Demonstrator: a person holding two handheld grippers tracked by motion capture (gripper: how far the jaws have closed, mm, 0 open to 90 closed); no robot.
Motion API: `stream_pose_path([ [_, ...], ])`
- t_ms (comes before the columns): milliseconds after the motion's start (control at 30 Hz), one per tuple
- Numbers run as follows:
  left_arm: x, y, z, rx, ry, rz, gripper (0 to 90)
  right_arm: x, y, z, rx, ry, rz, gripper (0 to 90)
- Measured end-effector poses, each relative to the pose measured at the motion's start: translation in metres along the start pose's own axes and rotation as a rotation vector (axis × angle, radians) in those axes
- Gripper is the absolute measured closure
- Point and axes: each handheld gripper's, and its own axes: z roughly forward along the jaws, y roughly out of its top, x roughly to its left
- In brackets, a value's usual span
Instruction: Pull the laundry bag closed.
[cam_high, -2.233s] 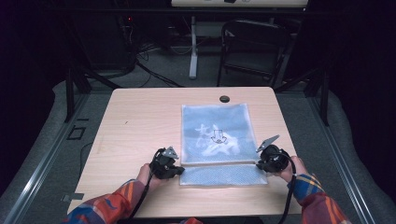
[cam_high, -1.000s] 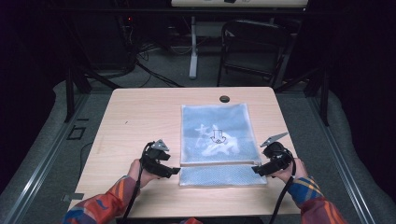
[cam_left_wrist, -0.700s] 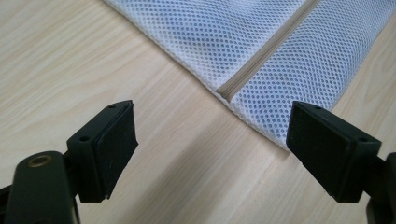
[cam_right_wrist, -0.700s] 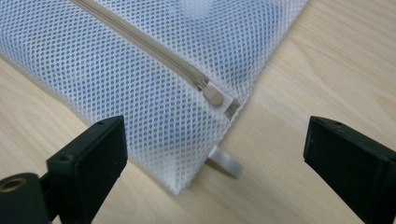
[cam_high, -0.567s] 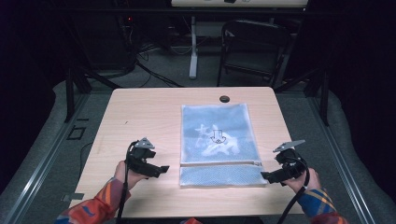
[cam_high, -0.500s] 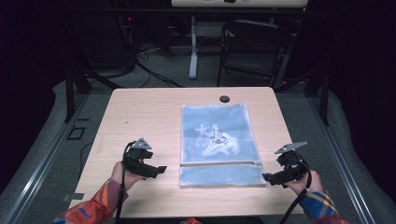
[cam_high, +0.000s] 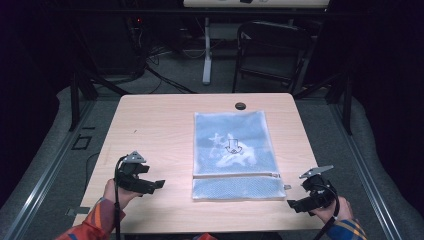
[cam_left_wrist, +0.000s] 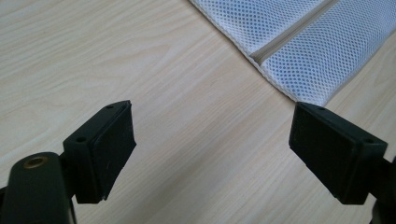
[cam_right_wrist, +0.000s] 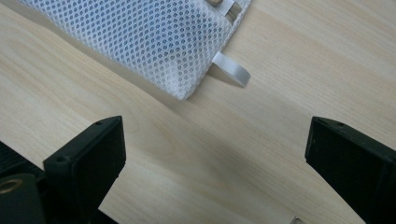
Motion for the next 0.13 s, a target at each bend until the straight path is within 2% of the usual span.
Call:
stream_pose_path([
  [133, -0.0003, 0.001, 0.0025, 0.006, -0.002, 0.0, 14.1, -0.0015, -0.0002, -0.0006, -0.001, -0.004, -0.005, 4.5],
])
